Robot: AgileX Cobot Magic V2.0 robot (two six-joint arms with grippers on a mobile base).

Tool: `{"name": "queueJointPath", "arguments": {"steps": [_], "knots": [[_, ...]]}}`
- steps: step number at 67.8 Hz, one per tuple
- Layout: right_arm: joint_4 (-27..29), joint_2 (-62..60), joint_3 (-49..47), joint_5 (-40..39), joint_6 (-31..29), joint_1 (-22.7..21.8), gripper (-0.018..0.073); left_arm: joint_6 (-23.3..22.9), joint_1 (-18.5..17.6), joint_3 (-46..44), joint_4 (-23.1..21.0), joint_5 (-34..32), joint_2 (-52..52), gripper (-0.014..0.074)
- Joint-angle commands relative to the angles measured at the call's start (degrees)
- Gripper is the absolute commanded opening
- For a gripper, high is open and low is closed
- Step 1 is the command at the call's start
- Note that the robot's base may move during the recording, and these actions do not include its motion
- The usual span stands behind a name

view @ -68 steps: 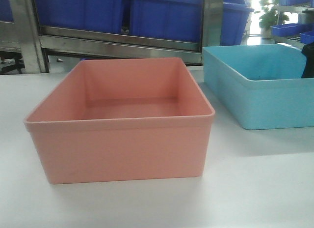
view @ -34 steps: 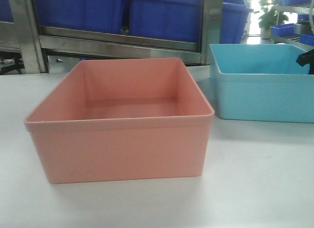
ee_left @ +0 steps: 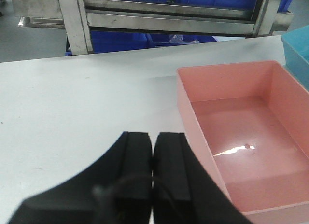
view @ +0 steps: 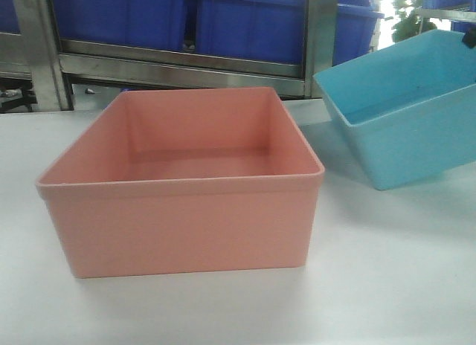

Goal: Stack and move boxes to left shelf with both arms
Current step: 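Grip the blue bin wall with the right gripper and lift it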

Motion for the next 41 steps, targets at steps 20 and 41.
{"name": "queueJointPath", "arguments": {"steps": [20, 41], "knots": [[11.1, -18.3, -1.8, 6.2, 6.0, 0.6, 0.0054, -0.2, -0.5, -1.7, 0.5, -4.1, 0.1, -0.0008], [19.1, -24.8, -1.8, 9.8, 13.1, 9.2, 0.0054, -0.2, -0.5, -1.7, 0.5, -4.1, 0.1, -0.0008]]}}
